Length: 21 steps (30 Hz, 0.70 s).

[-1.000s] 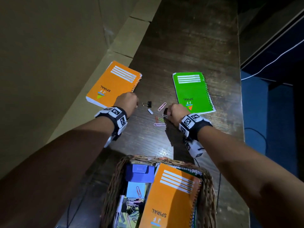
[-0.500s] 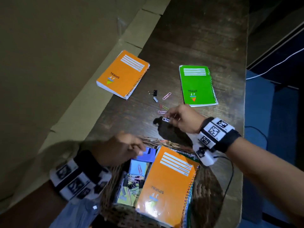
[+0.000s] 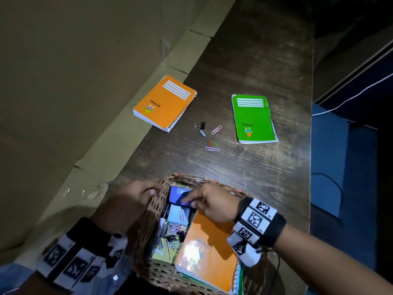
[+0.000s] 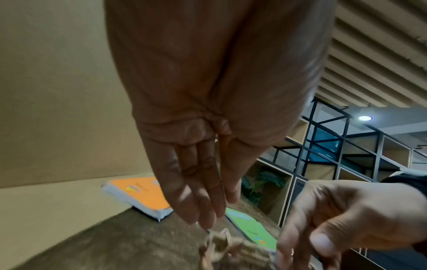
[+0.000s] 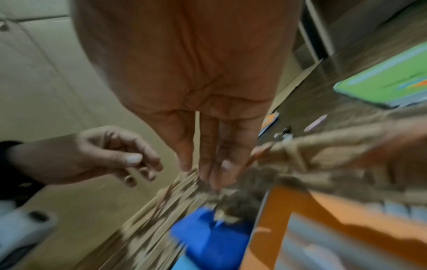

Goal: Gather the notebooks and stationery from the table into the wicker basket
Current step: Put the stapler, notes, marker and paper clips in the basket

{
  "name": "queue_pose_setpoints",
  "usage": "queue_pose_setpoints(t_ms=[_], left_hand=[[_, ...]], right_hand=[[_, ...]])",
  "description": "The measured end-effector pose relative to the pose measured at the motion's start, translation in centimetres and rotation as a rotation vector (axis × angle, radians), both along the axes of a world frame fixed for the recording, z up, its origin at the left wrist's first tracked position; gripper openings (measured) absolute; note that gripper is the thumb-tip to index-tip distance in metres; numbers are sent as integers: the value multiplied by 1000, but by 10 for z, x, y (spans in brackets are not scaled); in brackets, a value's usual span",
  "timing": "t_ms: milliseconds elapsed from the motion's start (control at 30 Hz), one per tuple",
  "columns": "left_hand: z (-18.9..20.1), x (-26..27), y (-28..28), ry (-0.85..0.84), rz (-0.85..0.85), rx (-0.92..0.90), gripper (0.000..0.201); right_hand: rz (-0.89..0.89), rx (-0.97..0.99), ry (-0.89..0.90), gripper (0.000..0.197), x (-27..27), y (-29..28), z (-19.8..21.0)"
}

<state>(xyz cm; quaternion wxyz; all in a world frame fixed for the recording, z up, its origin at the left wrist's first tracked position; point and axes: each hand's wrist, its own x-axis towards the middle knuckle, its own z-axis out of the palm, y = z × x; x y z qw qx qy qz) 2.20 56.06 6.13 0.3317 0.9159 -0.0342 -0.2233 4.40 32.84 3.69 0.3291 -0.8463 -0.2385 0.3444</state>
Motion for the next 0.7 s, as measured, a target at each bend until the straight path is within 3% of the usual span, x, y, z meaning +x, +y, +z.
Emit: queue_pose_setpoints(t_ms=[100, 233, 333, 467, 700], left_hand=[[14, 36, -8, -31, -56, 35, 20], [5, 135, -37, -215, -156, 91, 18], [-24, 204, -71, -207, -183, 168, 27], [-73, 242, -107, -160, -292, 296, 49], [-110, 256, -131, -153, -354, 402, 35]], right_hand=[[-209, -55, -49, 32, 41, -17, 6], [-364, -264, -317, 25, 129, -45, 2], [-361, -444, -373, 33, 177, -55, -21], [-292, -584, -348, 35, 197, -50, -60], [-214, -611, -366, 30, 196, -55, -86]])
